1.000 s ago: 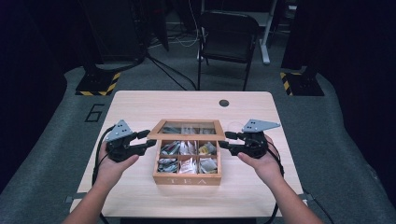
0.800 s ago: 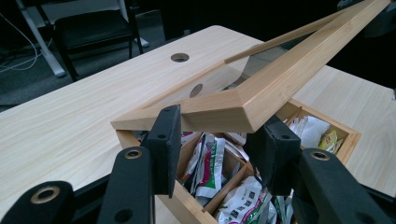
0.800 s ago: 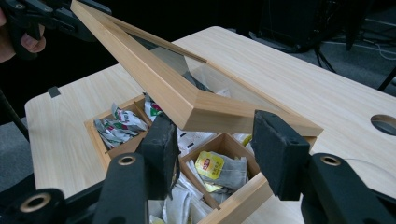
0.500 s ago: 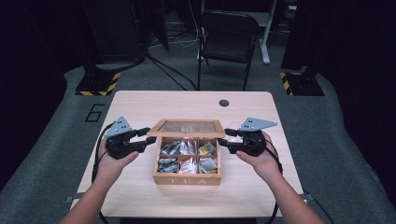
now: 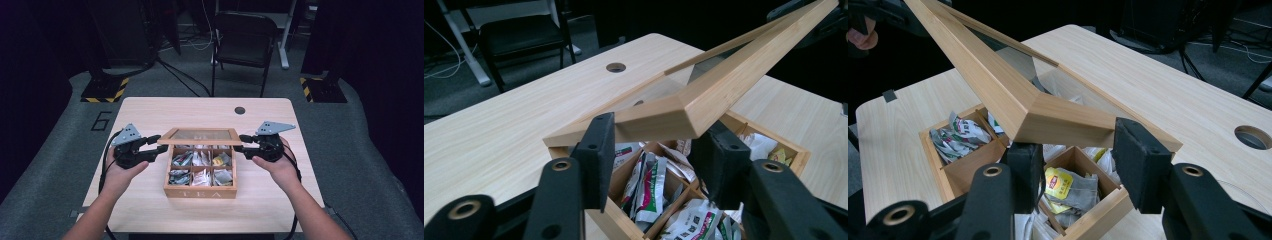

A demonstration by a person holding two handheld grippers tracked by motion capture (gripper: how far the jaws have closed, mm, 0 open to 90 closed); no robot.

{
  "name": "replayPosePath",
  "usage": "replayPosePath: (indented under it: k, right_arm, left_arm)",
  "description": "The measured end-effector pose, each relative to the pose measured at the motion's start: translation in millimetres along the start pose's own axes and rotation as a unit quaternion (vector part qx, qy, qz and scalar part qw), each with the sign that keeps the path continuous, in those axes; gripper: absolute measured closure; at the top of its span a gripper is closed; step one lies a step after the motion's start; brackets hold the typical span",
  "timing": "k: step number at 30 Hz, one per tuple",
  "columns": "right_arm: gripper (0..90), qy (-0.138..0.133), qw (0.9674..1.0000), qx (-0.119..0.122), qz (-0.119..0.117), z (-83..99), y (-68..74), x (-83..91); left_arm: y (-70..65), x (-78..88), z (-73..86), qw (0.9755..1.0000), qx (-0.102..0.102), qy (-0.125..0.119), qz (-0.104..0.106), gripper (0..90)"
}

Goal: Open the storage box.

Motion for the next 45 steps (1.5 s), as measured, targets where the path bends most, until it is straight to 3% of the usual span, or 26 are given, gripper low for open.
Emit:
replayPosePath:
  k: [9,19,27,38,45]
  right_arm:
    - [55.0,0.003,1.0000,-0.001,0.000,-3.1,-1.6,0.0]
    - [54.9,0.003,1.0000,0.003,0.002,-6.6,-3.3,-0.7]
    - [54.4,0.001,1.0000,0.004,0.005,-8.7,-4.4,-1.7]
    - [52.1,-0.004,1.0000,0.001,0.004,-9.4,-6.3,-3.4]
    - [51.6,-0.004,0.9997,0.010,0.020,-6.3,-11.8,-9.1]
  left_arm:
    - [12.3,-15.9,9.3,0.9998,0.003,0.013,-0.014,53.1]
    - [21.4,-28.9,8.7,0.9996,0.003,0.012,-0.027,53.0]
    - [22.6,-30.3,4.2,0.9994,0.003,-0.003,-0.036,55.6]
    - [24.9,-30.6,3.5,0.9994,0.001,0.009,-0.033,57.2]
    - [26.9,-31.5,0.2,0.9994,0.003,0.009,-0.033,57.3]
Point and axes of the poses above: each handheld gripper's, and its own axes: x roughly backward along the jaws, z roughly out of its underside, y roughly to its left, the point moved 8 cm from there along -x, roughly forward along the jaws
